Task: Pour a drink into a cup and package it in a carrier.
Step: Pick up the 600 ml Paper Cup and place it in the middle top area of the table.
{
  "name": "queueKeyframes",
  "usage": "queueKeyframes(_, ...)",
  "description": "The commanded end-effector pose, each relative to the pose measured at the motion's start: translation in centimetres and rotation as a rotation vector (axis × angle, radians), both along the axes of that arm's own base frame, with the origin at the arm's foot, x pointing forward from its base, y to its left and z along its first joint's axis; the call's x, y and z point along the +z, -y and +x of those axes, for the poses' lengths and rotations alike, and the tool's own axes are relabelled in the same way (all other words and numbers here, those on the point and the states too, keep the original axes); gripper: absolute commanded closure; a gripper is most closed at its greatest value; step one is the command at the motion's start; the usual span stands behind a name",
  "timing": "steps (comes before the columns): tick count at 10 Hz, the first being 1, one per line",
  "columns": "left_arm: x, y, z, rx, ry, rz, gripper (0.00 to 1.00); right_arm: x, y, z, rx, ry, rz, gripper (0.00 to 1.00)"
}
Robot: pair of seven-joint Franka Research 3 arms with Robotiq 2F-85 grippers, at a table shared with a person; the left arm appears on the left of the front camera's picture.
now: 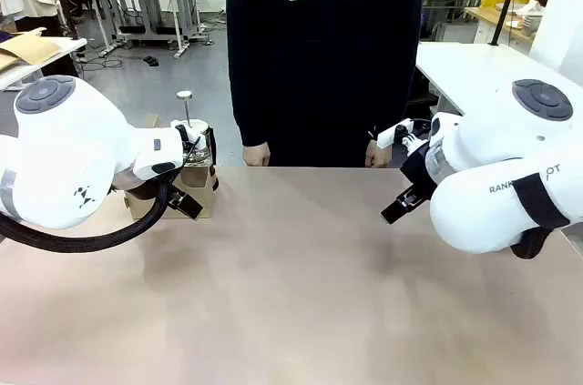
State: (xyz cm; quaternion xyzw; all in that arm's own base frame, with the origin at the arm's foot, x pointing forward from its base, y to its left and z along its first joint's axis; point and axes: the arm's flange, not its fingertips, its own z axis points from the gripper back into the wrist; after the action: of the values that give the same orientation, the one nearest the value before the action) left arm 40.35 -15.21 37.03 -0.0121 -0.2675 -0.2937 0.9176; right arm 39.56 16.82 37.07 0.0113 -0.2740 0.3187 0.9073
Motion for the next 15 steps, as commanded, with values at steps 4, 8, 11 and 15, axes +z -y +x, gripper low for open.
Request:
queueKeyframes(4, 0.0, 0.0, 0.0, 0.000, 0.000, 0.000, 0.00, 0.0, 0.0, 0.0, 0.000, 0.000, 0.000, 0.00)
queueKeyframes(8, 0.0, 0.0, 0.0, 0.000, 0.000, 0.000, 0.00, 0.0, 0.0, 0.0, 0.000, 0.000, 0.000, 0.00)
queueKeyframes(11, 0.0, 0.0, 0.0, 0.000, 0.000, 0.000, 0.00, 0.0, 0.0, 0.0, 0.000, 0.000, -0.001, 0.00)
queueKeyframes(15, 0.0, 0.0, 0.0, 0.000, 0.000, 0.000, 0.00, 13.7, 2.8, 6.0, 0.065, -0.073, 0.082, 0.00)
